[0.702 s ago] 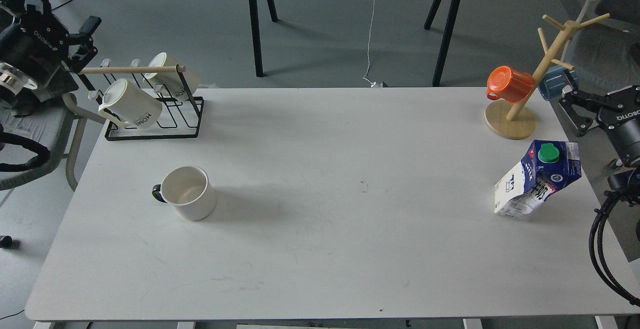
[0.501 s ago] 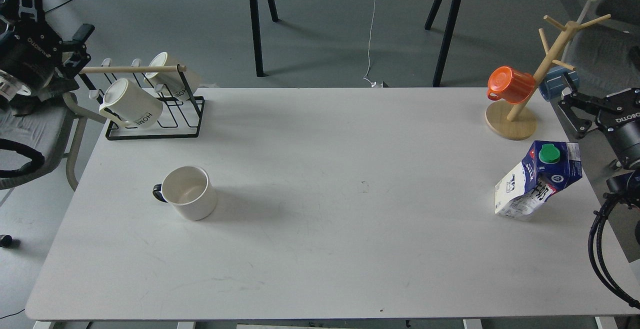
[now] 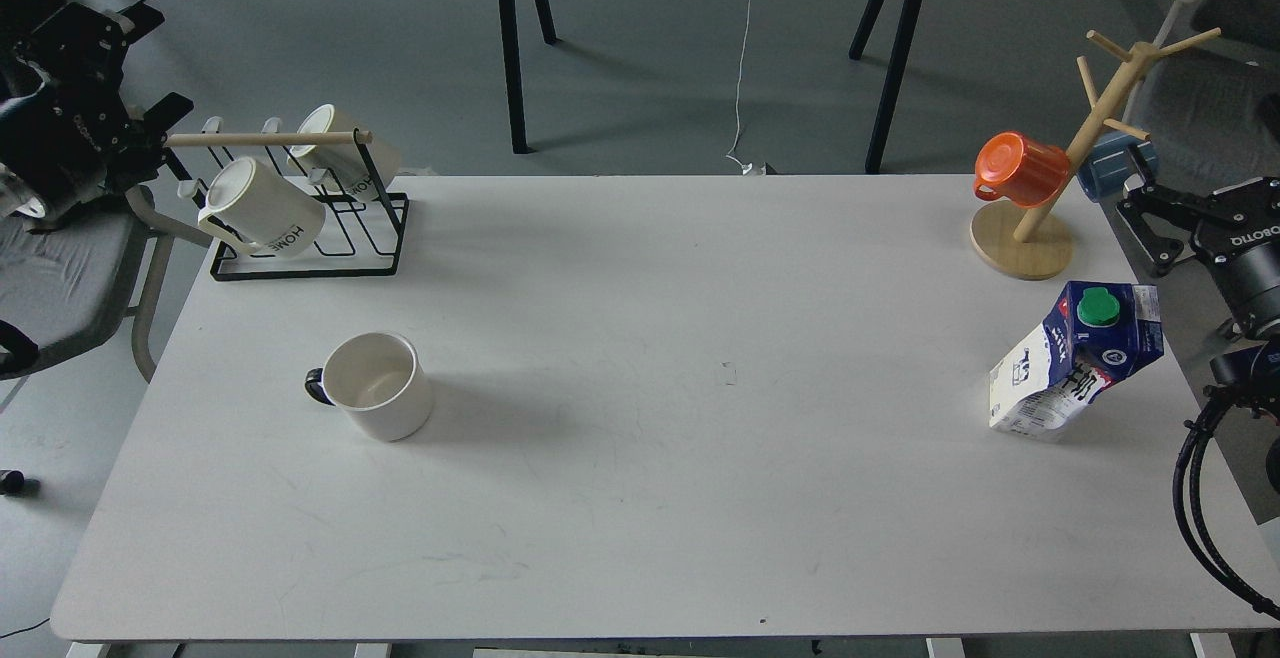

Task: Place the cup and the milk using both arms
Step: 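Move the left gripper from the rack toward the white mug, then lower the left gripper and grasp the white mug's rim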

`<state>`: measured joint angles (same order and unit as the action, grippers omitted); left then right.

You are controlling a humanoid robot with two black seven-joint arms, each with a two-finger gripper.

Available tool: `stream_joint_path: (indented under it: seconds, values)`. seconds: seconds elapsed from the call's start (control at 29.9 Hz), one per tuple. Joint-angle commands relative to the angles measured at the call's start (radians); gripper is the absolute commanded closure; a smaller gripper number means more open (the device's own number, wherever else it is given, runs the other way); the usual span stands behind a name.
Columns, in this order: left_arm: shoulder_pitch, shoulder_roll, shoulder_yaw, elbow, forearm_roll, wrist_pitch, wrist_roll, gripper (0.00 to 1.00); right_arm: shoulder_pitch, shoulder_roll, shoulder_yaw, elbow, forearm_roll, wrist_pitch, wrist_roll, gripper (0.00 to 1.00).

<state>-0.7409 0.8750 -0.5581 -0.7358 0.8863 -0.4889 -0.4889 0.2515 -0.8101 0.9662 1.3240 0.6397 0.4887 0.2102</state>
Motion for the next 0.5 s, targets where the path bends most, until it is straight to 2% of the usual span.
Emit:
stream_joint_path:
  seconds: [0.0,0.17,0.47]
  values:
    - [-0.014,0.030,0.003,-0.134,0.345,0.000,0.000,0.00,0.000,0.000,-0.001,-0.003,0.000,0.000,0.000,0.01]
    - [0.002,0.027,0.021,-0.273,0.780,0.000,0.000,0.00,-0.003,0.000,-0.004,-0.003,0.000,0.000,0.000,0.01]
    - [0.003,-0.067,0.119,-0.258,1.066,0.000,0.000,0.00,-0.024,0.000,-0.001,-0.002,0.000,0.000,0.000,0.01]
